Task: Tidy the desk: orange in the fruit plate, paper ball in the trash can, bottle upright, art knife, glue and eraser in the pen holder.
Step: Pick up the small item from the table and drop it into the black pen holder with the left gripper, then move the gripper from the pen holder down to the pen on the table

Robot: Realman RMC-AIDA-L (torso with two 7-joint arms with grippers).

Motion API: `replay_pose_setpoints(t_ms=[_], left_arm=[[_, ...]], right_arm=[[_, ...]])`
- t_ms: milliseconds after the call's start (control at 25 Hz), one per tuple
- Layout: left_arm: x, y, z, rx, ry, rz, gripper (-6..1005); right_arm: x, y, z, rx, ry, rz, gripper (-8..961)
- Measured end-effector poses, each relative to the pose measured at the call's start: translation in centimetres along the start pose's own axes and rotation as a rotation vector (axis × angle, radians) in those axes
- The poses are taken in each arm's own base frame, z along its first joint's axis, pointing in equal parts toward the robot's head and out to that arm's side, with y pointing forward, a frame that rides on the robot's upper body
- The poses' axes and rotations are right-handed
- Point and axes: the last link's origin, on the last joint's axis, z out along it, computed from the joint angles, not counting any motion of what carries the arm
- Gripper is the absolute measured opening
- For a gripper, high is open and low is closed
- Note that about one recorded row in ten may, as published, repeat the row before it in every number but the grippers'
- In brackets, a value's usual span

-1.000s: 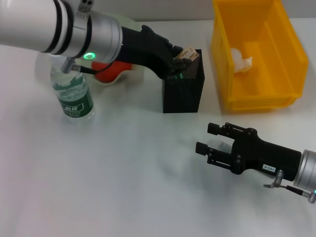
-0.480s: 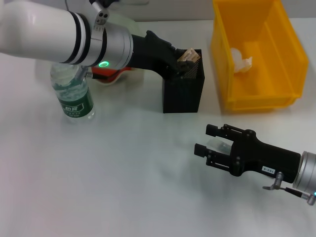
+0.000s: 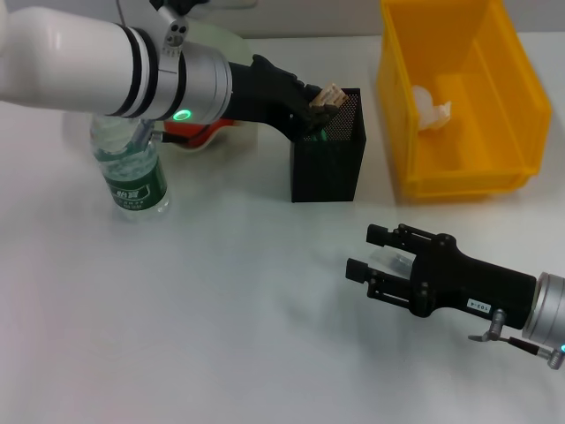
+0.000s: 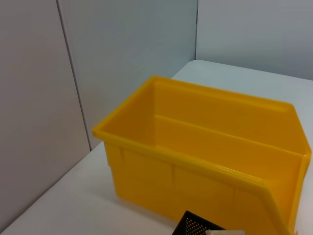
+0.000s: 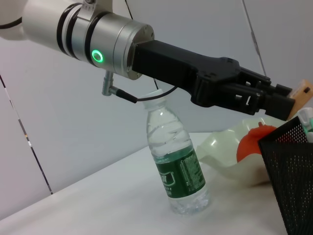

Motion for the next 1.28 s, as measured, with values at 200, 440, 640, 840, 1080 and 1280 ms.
replay_pose_setpoints(t_ms=[200, 440, 640, 840, 1080, 1280], left_arm=[[-0.1, 0.0, 0.0, 0.001, 0.001, 0.001, 408], [0.1, -0.1, -0.1, 0.012, 0.017, -0.003, 449], [1.1, 0.8, -1.6, -0.052, 0.139, -0.009, 488], [1.7, 2.7, -5.4, -0.192, 0.401, 0.054, 510], [0.0, 3.4, -9.8, -0.34, 0.679, 0.089, 613], [-4.3, 3.0, -11.6, -0.41, 0.873, 0.044, 752]], right_arm=[[0.0, 0.0, 0.0, 0.0, 0.0, -0.001, 687], [0.1, 0.0, -0.1, 0.002, 0.001, 0.001, 687], [0.1, 0.0, -0.1, 0.003, 0.002, 0.003, 687], [0.1, 0.0, -0.1, 0.002, 0.001, 0.002, 686], [0.0, 0.0, 0.1, -0.002, 0.0, -0.001, 686], [-0.3, 0.0, 0.3, -0.012, -0.005, 0.003, 686]])
